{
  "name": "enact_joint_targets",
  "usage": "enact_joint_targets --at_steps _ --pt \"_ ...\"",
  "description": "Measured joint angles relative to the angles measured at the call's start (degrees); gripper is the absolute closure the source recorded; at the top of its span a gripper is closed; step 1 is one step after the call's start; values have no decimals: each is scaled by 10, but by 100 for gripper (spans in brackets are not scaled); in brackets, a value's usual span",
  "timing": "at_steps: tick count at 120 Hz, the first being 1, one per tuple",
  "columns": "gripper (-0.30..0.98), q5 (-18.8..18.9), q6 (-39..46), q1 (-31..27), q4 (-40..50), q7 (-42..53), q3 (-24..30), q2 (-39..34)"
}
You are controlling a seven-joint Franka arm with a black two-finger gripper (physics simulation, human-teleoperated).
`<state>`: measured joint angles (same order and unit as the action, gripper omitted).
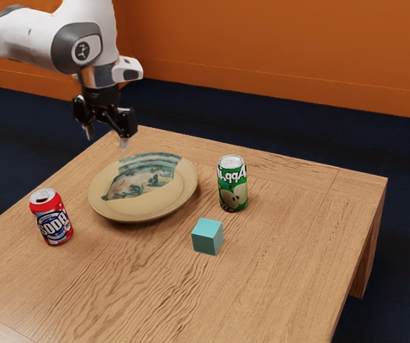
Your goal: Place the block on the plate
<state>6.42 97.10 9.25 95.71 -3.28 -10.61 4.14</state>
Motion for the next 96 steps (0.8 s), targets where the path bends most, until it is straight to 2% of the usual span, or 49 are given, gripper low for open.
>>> enact_joint_targets --at_steps 14,34,61,96 --pt "0 -31 45 33 40 -7 11 17" --pt "0 -59 130 33 85 -22 41 46" --pt "0 -63 214 49 101 -54 62 111" --pt "0 -64 275 68 101 -90 75 166"
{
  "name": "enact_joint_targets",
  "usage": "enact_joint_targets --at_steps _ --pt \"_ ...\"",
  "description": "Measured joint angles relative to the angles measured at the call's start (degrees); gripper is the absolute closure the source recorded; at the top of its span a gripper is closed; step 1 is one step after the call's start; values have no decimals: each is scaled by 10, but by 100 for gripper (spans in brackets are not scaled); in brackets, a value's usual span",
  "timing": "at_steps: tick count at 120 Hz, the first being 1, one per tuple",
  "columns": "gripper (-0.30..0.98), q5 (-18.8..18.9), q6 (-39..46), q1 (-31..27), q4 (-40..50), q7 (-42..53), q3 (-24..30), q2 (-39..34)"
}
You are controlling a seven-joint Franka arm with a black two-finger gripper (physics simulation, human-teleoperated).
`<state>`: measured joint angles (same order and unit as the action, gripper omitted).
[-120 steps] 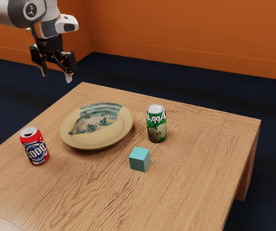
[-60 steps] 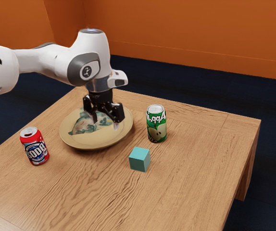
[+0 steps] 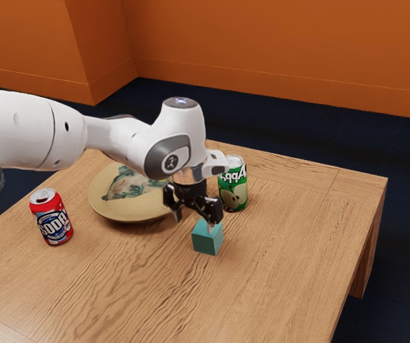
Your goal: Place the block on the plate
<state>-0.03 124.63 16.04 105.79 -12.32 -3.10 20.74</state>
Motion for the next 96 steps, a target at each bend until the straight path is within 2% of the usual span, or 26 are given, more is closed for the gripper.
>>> enact_joint_targets --at_steps 47,96 --pt "0 -3 56 10 -4 -38 0 36" --pt "0 -1 71 5 -20 -50 -1 65"
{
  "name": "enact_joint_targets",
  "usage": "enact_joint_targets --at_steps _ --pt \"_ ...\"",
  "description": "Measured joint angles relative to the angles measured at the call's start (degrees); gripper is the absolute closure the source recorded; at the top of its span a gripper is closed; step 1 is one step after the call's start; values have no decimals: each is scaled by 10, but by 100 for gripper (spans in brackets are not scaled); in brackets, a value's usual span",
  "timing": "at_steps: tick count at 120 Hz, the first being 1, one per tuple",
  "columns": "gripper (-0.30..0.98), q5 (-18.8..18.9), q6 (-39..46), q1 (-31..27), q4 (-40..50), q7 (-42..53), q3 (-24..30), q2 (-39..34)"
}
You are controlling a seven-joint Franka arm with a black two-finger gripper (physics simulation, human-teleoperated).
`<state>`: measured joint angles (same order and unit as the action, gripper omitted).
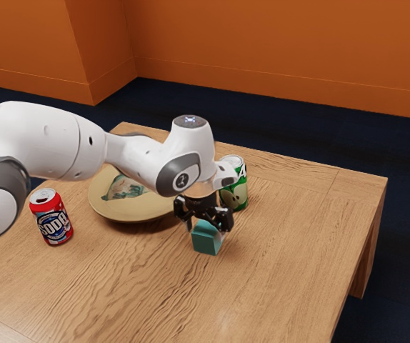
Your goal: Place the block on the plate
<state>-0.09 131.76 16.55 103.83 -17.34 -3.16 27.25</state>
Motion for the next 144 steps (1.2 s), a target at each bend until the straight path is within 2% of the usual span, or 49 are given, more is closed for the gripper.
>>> enact_joint_targets --at_steps 39,70,96,110,130,144 --pt "0 -3 13 -1 0 -4 0 13" --pt "24 4 17 -1 0 -6 0 12" --pt "31 7 18 -1 -4 -10 0 7" --pt "33 17 7 -2 -6 -13 -4 -35" --pt "34 46 -39 -72 -8 -18 -12 -111" --pt "33 76 -62 -132 -56 -13 -11 -91"
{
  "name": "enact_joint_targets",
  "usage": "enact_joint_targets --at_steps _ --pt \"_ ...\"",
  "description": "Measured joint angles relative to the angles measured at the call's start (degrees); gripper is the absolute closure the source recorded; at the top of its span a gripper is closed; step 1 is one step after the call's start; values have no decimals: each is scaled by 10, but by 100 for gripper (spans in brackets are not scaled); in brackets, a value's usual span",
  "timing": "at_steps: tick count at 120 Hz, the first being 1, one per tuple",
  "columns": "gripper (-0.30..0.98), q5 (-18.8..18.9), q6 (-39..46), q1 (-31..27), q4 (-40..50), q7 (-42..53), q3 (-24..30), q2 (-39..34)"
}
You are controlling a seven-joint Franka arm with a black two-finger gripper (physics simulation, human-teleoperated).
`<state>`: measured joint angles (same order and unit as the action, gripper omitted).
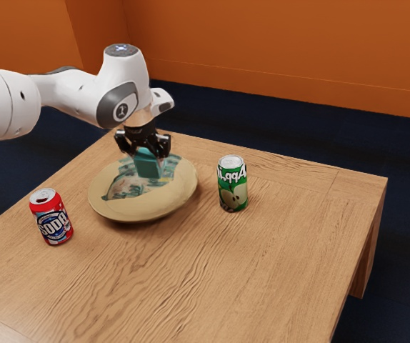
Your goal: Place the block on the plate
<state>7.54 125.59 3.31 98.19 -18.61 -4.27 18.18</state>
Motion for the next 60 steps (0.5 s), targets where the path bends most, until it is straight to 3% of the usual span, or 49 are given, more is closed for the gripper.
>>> enact_joint_targets --at_steps 33,44,60 --pt "29 -7 -19 -68 -144 42 13 150" --pt "29 -19 -20 -77 -151 58 15 169" --pt "16 -44 -20 -80 -151 77 15 170"
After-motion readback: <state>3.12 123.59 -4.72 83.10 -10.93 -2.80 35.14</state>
